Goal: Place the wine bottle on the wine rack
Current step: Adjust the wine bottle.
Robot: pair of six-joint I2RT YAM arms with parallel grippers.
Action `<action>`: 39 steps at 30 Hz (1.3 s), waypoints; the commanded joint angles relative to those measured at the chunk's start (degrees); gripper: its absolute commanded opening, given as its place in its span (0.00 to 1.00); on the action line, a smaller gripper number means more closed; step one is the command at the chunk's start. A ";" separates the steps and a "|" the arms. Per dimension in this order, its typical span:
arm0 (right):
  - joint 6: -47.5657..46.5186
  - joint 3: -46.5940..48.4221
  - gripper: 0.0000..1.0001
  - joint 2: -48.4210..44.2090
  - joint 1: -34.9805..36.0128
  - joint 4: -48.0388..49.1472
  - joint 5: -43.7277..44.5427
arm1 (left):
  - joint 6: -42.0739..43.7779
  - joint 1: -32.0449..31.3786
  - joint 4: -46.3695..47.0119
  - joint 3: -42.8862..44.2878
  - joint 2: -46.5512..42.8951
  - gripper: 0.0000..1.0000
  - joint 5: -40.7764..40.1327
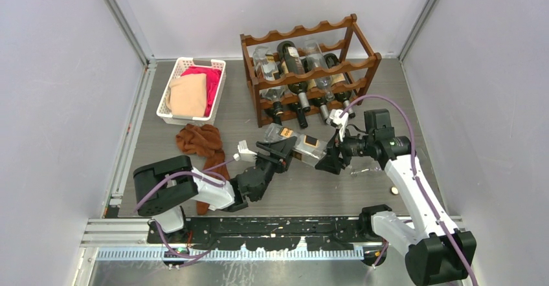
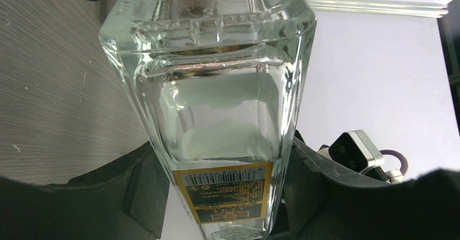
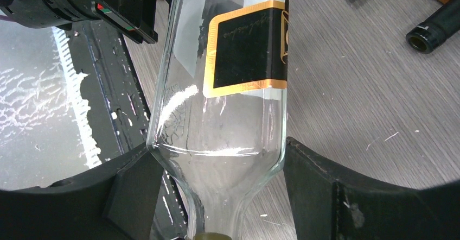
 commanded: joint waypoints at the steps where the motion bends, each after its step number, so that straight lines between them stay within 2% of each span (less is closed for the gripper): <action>1: 0.71 4.47 0.01 -0.91 -0.53 -2.89 -10.62 | -0.71 0.22 10.68 1.18 -1.14 0.64 1.19; 5: 1.17 5.84 0.01 -0.17 -2.79 -4.60 -14.67 | -0.49 -0.52 9.65 -0.46 -2.14 0.76 1.25; 12: -2.06 8.40 0.01 1.22 -7.10 -9.95 -19.07 | 0.23 -1.47 7.74 -3.53 -3.47 0.83 1.46; 19: -16.30 12.99 0.01 3.30 -11.76 -25.05 -19.43 | 7.11 -4.36 2.36 -8.61 -10.59 0.86 2.19; 22: -22.55 14.95 0.01 4.69 -13.40 -32.15 -18.62 | 11.60 -5.76 -6.81 -10.11 -18.46 0.87 2.68; 24: -27.85 16.25 0.01 6.03 -14.40 -37.51 -18.20 | 14.40 -6.20 -16.15 -10.07 -25.53 0.88 3.99; 28: -37.05 18.48 0.01 8.18 -16.67 -46.91 -18.20 | 20.72 -6.39 -43.38 -6.13 -39.78 0.90 6.97; 30: -40.42 19.53 0.01 8.83 -18.62 -50.70 -18.18 | 27.00 -6.34 -57.33 -1.63 -44.67 0.92 8.26; 31: -41.56 19.74 0.01 8.85 -19.93 -51.79 -18.22 | 32.74 -6.30 -62.65 0.22 -46.45 0.92 9.27; 35: -40.64 20.17 0.01 8.26 -24.25 -52.15 -18.09 | 49.30 -5.89 -69.70 5.69 -50.98 0.93 13.73; 39: -37.49 21.66 0.01 7.93 -27.76 -51.37 -16.91 | 59.99 -3.90 -79.19 11.82 -52.43 0.92 14.56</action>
